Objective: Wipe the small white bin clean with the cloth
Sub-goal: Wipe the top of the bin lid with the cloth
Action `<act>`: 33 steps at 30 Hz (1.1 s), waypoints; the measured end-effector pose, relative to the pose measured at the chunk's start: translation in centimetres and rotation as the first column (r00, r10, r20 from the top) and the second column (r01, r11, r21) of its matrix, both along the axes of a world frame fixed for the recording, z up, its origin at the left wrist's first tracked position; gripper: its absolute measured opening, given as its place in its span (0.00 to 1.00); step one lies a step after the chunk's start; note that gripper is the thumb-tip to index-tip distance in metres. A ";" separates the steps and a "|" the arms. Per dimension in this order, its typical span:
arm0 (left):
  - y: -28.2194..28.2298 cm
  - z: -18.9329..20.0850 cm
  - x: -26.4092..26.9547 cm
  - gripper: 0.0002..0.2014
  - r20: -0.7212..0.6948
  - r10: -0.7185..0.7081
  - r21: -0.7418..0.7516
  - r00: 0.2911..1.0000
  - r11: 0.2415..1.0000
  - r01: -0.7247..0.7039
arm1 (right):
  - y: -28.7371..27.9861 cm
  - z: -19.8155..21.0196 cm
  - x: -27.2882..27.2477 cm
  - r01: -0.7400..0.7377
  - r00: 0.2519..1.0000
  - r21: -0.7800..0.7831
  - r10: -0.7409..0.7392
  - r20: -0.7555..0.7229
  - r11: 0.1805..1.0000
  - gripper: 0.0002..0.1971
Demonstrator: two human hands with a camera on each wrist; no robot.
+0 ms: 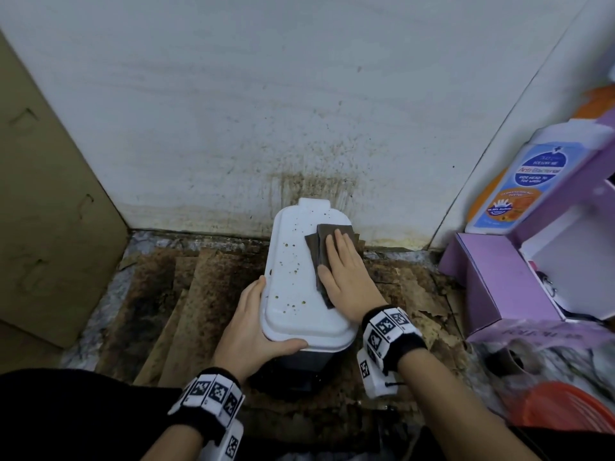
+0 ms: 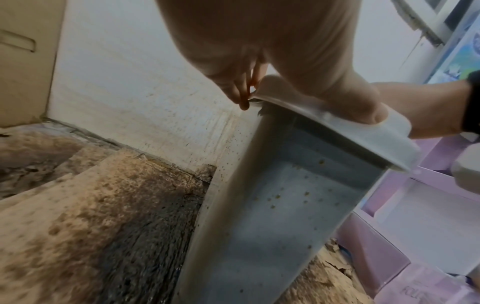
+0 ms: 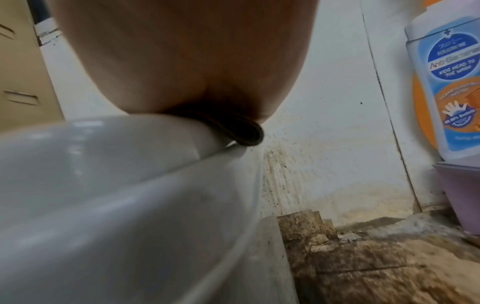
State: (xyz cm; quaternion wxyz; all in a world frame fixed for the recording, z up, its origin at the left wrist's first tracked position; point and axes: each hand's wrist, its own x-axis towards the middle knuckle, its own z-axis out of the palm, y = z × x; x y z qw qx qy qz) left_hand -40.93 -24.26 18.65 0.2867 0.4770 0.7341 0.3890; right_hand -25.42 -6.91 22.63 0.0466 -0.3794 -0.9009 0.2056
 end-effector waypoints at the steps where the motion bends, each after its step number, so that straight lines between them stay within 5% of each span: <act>1: 0.0 -0.1 0.2 0.68 0.001 0.002 0.002 1.000 1.000 -0.002 | -0.4 -0.2 0.2 0.008 1.000 0.001 -0.008 -0.014 1.000 0.33; 14: -0.1 -0.3 1.0 0.66 0.036 0.022 0.043 0.999 0.999 -0.023 | -11.6 -3.1 3.3 0.230 0.933 0.070 -0.199 -0.300 0.971 0.30; 20: -0.2 -0.6 0.5 0.67 0.039 0.023 0.042 0.999 0.999 -0.025 | -7.9 -1.5 2.4 0.144 0.979 0.084 -0.130 -0.155 0.986 0.32; 25: -0.2 -0.4 0.6 0.67 0.039 0.015 0.017 0.999 1.000 -0.016 | -1.0 0.3 1.3 0.022 1.000 -0.063 -0.022 0.003 0.998 0.34; 33: -0.2 -0.5 0.7 0.68 0.066 0.028 0.008 0.997 1.000 -0.029 | -1.4 0.0 1.4 0.031 0.998 -0.071 -0.035 -0.050 0.997 0.33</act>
